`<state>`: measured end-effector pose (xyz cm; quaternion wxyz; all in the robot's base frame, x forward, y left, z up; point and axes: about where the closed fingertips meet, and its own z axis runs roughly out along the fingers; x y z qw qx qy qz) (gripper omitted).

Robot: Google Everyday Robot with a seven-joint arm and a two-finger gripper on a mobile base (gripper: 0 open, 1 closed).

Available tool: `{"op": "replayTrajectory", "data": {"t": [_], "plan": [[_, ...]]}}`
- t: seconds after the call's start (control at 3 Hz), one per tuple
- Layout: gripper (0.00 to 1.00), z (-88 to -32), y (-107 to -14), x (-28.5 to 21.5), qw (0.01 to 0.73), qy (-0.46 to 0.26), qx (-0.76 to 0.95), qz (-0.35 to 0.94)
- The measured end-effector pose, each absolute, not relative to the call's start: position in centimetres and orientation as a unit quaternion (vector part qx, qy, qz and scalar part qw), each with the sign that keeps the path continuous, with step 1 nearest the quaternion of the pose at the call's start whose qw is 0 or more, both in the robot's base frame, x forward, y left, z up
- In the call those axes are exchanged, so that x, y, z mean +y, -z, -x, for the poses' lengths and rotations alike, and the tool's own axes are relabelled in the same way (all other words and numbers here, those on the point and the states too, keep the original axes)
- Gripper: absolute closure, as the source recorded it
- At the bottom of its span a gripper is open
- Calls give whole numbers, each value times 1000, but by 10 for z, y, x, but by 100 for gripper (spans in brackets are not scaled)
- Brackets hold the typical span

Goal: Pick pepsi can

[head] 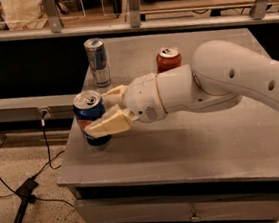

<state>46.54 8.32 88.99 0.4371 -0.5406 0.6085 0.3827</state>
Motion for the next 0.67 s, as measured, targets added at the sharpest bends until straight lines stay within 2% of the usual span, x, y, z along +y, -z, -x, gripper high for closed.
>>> {"op": "replayTrajectory", "data": {"t": [0.67], "plan": [[100,-457,-964,81,490,-360,576,546]]}}
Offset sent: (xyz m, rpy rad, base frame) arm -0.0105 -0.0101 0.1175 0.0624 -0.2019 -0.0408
